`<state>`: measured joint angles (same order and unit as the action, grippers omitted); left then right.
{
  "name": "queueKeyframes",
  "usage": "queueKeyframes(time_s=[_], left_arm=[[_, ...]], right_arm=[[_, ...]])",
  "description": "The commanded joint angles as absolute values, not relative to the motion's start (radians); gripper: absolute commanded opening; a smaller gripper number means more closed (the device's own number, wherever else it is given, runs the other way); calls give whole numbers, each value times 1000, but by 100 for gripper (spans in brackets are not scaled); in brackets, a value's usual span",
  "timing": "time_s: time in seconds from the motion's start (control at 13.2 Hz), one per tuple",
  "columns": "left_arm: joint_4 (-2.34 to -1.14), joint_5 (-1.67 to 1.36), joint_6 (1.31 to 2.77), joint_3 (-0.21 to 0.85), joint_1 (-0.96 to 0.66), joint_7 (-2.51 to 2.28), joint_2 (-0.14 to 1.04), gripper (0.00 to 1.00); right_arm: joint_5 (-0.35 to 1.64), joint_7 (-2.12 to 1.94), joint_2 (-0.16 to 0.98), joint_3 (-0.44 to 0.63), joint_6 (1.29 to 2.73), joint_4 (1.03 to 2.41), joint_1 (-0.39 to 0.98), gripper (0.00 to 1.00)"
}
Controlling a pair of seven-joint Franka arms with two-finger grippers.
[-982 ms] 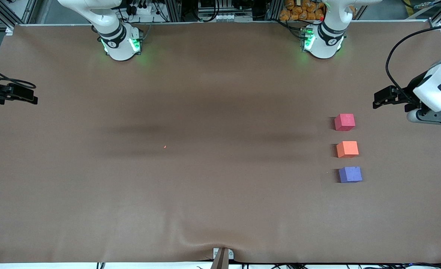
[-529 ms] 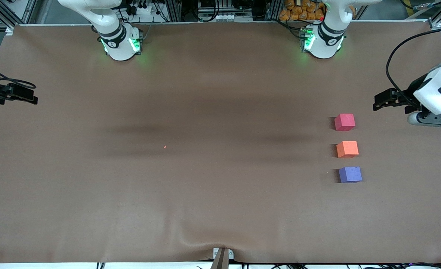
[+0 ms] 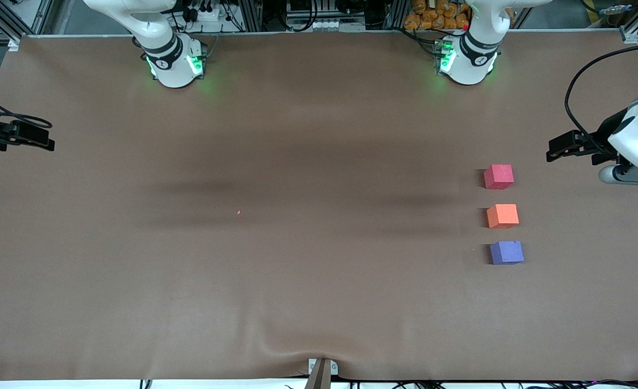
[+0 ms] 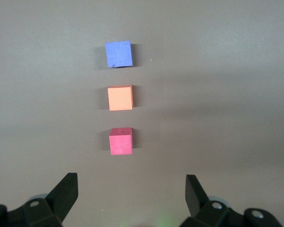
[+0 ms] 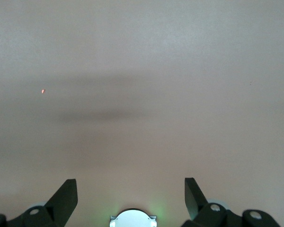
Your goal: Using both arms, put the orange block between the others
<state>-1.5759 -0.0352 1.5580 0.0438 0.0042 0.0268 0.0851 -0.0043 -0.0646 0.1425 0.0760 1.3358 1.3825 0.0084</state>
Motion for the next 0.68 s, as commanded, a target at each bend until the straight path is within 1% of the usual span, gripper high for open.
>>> queueKeyframes(time_s=[0.0, 0.3, 0.6], left_arm=[[-1569, -12, 1560, 54, -3, -5, 83, 100], [-1568, 14, 1614, 55, -14, 26, 84, 100], [-1543, 17, 1617, 55, -23, 34, 103, 100]], right_arm=[[-12, -64, 141, 63, 1331, 1378, -6, 100], [-12, -64, 141, 63, 1331, 1378, -8, 100], [-14, -64, 141, 63, 1331, 1378, -8, 100]])
